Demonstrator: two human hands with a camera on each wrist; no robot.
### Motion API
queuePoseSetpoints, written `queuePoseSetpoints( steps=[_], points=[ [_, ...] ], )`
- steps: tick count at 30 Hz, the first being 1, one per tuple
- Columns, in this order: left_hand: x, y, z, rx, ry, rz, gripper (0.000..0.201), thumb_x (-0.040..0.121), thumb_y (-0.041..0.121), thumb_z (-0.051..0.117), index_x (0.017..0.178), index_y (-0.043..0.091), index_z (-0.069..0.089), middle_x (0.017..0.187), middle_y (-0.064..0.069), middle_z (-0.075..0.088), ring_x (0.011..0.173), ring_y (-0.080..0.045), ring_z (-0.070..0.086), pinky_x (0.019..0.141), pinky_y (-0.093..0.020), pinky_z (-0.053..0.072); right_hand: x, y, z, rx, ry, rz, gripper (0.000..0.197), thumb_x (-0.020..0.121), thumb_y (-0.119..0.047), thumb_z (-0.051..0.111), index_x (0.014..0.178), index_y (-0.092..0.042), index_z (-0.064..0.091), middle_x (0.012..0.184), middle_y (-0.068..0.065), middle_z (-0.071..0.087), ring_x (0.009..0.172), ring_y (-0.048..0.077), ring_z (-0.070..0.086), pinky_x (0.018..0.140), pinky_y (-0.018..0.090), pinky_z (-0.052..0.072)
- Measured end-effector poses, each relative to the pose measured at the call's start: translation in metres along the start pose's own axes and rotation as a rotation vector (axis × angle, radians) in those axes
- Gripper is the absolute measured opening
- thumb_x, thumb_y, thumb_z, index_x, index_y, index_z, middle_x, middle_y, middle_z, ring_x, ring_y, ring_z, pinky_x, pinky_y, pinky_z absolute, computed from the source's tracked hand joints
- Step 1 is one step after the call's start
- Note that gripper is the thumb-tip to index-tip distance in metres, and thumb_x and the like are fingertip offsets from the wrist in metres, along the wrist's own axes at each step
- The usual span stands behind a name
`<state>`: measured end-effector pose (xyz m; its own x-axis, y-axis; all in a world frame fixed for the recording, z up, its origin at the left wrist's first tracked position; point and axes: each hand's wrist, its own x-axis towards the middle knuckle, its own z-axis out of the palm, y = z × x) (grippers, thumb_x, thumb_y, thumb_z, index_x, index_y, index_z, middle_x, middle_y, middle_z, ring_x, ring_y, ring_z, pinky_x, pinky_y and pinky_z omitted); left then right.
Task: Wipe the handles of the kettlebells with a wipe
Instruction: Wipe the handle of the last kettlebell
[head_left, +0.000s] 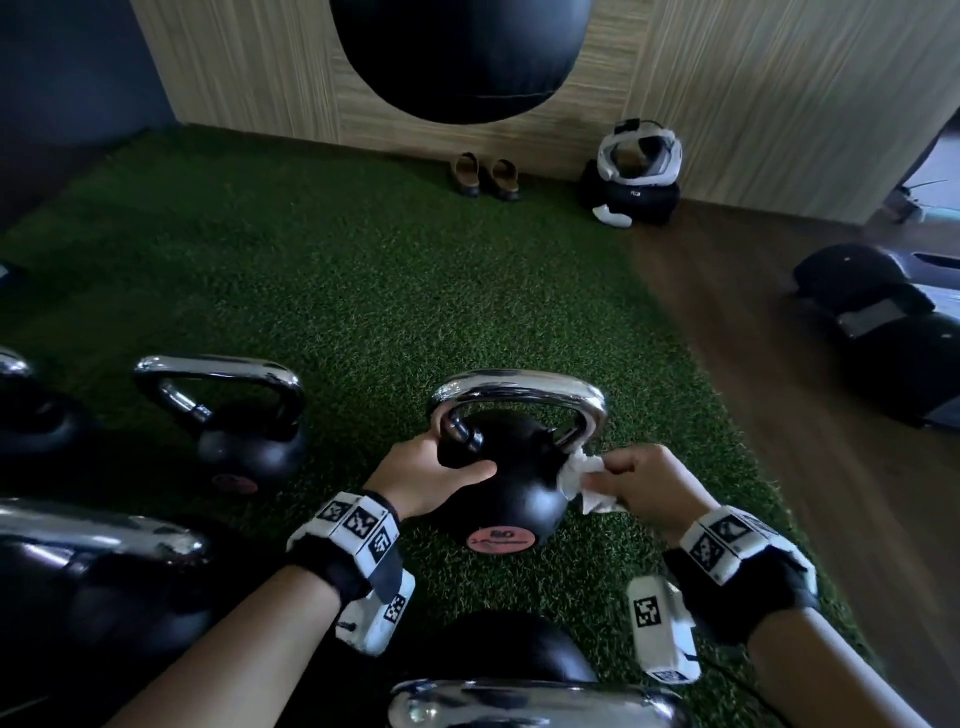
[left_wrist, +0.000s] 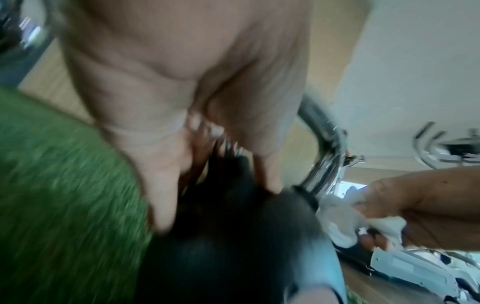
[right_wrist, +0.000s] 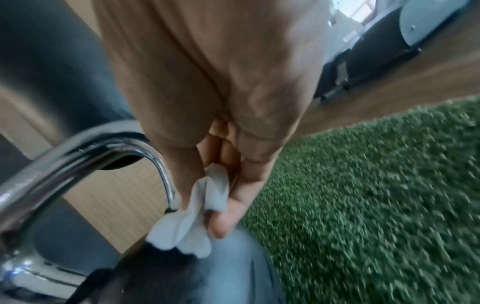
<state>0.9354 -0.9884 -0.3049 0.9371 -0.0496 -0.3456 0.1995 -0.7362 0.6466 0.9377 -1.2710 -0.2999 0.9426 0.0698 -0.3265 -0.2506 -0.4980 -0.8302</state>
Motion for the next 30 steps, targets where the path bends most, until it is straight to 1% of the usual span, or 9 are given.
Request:
queuePoseSetpoints(
  steps=[2, 5, 8, 11, 14, 19, 24, 27, 30],
  points=[
    [-0.011, 0.005, -0.015, 0.113, -0.042, -0.032, 0.036, 0.088, 0.054, 0.072, 0.108, 0.024, 0.075, 0.102, 0.002, 0.076, 0.097, -0.016, 0.070, 0.087, -0.028, 0.054, -0.014, -0.010, -0.009, -0.047, -0.020, -0.050, 0.006, 0.088, -0.011, 0.078, 0.087, -0.014, 0.082, 0.077, 0.007, 0.079, 0.068, 0.017, 0.069, 0.066, 0.027, 0.057],
    [-0.026, 0.016, -0.032, -0.322, -0.150, 0.056, 0.013, 0.097, 0.029, 0.070, 0.101, 0.018, 0.078, 0.091, -0.001, 0.079, 0.085, -0.017, 0.074, 0.084, -0.030, 0.061, -0.028, -0.032, -0.014, -0.152, -0.025, -0.206, 0.013, 0.082, -0.019, 0.084, 0.091, -0.029, 0.083, 0.080, -0.003, 0.080, 0.072, 0.017, 0.070, 0.069, 0.032, 0.054],
    [-0.039, 0.036, -0.039, -0.580, -0.186, 0.187, 0.026, 0.096, 0.033, 0.063, 0.115, 0.020, 0.073, 0.106, -0.005, 0.080, 0.097, -0.019, 0.078, 0.088, -0.032, 0.063, -0.041, -0.065, -0.008, -0.120, -0.041, -0.410, 0.017, 0.081, -0.011, 0.083, 0.093, -0.024, 0.083, 0.074, -0.014, 0.077, 0.066, 0.005, 0.070, 0.061, 0.023, 0.054],
    [-0.050, 0.053, -0.039, -0.657, -0.282, 0.292, 0.039, 0.086, 0.043, 0.062, 0.117, 0.021, 0.073, 0.112, -0.004, 0.079, 0.103, -0.020, 0.076, 0.092, -0.035, 0.062, -0.050, -0.094, 0.000, -0.233, 0.029, -0.560, 0.017, 0.075, -0.027, 0.089, 0.088, -0.035, 0.082, 0.080, -0.009, 0.072, 0.071, 0.007, 0.063, 0.063, 0.028, 0.050],
    [-0.052, 0.061, -0.039, -0.828, -0.325, 0.295, 0.038, 0.089, 0.037, 0.063, 0.110, 0.008, 0.074, 0.105, -0.010, 0.079, 0.095, -0.019, 0.077, 0.089, -0.035, 0.063, -0.052, -0.109, 0.005, -0.290, 0.184, -0.608, 0.021, 0.068, -0.028, 0.093, 0.081, -0.028, 0.077, 0.081, -0.009, 0.066, 0.070, 0.005, 0.057, 0.060, 0.015, 0.044],
    [-0.050, 0.062, -0.042, -0.995, -0.343, 0.269, 0.040, 0.090, 0.022, 0.067, 0.124, 0.001, 0.071, 0.117, -0.011, 0.077, 0.096, -0.013, 0.074, 0.087, -0.028, 0.062, -0.042, -0.115, 0.015, -0.296, 0.337, -0.645, 0.042, 0.060, -0.029, 0.087, 0.083, -0.018, 0.054, 0.068, -0.012, 0.047, 0.059, 0.006, 0.039, 0.054, 0.016, 0.032],
    [-0.045, 0.055, -0.044, -0.930, 0.100, 0.411, 0.026, 0.093, 0.019, 0.071, 0.118, 0.012, 0.076, 0.112, -0.004, 0.079, 0.102, -0.014, 0.075, 0.095, -0.038, 0.060, -0.033, -0.089, -0.003, -0.078, 0.143, -0.409, 0.076, 0.062, -0.043, 0.095, 0.117, -0.033, 0.043, 0.087, 0.002, 0.057, 0.070, 0.012, 0.051, 0.061, 0.032, 0.048],
    [-0.039, 0.055, -0.050, -0.504, 0.544, 0.615, 0.028, 0.098, 0.020, 0.071, 0.125, 0.013, 0.074, 0.117, 0.005, 0.076, 0.102, -0.003, 0.074, 0.088, -0.022, 0.060, -0.016, -0.056, -0.017, 0.089, 0.298, -0.268, 0.068, 0.073, -0.020, 0.090, 0.122, -0.026, 0.044, 0.093, 0.006, 0.062, 0.072, 0.015, 0.056, 0.057, 0.027, 0.046],
    [-0.029, 0.064, -0.047, -0.117, 0.667, 0.737, 0.029, 0.098, 0.021, 0.071, 0.125, 0.012, 0.073, 0.107, 0.005, 0.079, 0.078, 0.005, 0.072, 0.067, -0.007, 0.056, 0.005, -0.030, -0.012, 0.077, 0.102, -0.087, 0.056, 0.073, -0.023, 0.090, 0.120, -0.022, 0.060, 0.105, 0.003, 0.073, 0.088, 0.019, 0.067, 0.070, 0.032, 0.052]
  ],
)
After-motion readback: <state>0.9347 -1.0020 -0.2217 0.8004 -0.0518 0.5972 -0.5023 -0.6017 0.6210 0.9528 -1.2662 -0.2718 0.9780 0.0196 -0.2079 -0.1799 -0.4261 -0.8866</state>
